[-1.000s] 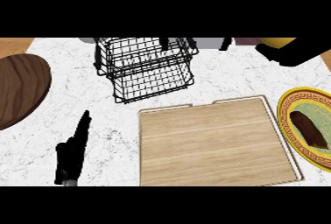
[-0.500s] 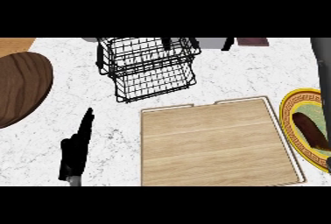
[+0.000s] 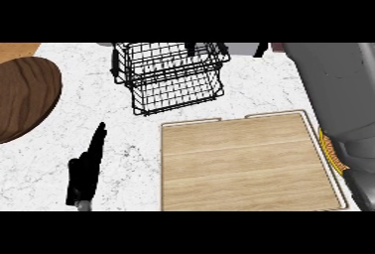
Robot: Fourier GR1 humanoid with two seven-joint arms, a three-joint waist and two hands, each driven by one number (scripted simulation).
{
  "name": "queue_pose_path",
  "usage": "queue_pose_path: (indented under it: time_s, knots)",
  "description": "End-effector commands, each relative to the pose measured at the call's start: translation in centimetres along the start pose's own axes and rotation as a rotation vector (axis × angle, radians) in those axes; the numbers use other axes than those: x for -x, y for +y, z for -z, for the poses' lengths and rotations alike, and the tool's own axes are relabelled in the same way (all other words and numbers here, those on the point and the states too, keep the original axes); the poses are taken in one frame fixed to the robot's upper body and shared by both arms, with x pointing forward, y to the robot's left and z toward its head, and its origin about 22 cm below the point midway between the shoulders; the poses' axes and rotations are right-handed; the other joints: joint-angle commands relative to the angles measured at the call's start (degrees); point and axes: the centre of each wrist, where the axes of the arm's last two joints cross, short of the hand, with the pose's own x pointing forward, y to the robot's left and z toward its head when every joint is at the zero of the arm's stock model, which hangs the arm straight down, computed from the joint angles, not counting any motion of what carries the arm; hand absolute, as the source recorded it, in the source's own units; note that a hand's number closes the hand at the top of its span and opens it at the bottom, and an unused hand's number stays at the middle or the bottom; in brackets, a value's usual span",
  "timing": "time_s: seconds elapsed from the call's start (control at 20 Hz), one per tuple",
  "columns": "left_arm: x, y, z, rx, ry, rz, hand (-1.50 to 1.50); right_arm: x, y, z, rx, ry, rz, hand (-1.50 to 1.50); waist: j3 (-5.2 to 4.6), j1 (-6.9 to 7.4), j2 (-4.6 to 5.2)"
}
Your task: Pick the lemon from the tray and place it in the tiered basket
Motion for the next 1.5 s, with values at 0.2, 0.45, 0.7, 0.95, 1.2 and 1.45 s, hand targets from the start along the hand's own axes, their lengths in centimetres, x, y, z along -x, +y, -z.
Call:
queue_pose_path:
  time_s: [0.2,0.45,0.7,0.95,1.2,1.45]
  knots:
    - [0.9,-0.1,0.4,0.010,0.074,0.004,0.00,-1.3,5.9,3.1,-0.048,-0.001,-0.054,1.50,-0.24,0.16,0.32]
    - [1.3,0.1,0.8,0.016,0.055,-0.012,0.00,-0.1,9.5,3.9,-0.060,0.068,-0.068,1.50,-0.27,0.35,0.53]
    - [0.9,-1.3,0.4,0.023,0.046,-0.007,0.00,0.4,10.8,4.4,-0.074,0.102,0.062,1.50,-0.25,0.69,0.67]
    - [1.1,1.2,0.1,0.033,0.047,0.004,0.00,3.2,11.4,4.0,-0.120,0.153,0.336,-1.50,-0.21,1.10,0.79]
    - [0.9,0.2,-0.3,0.017,0.042,0.009,0.00,3.3,12.4,4.0,-0.093,0.142,0.536,-1.50,-0.18,0.45,0.35]
    - [0.8,0.0,-0.2,0.012,0.050,0.013,0.00,4.3,10.2,4.0,0.051,0.099,0.676,-1.50,-0.18,0.48,0.48]
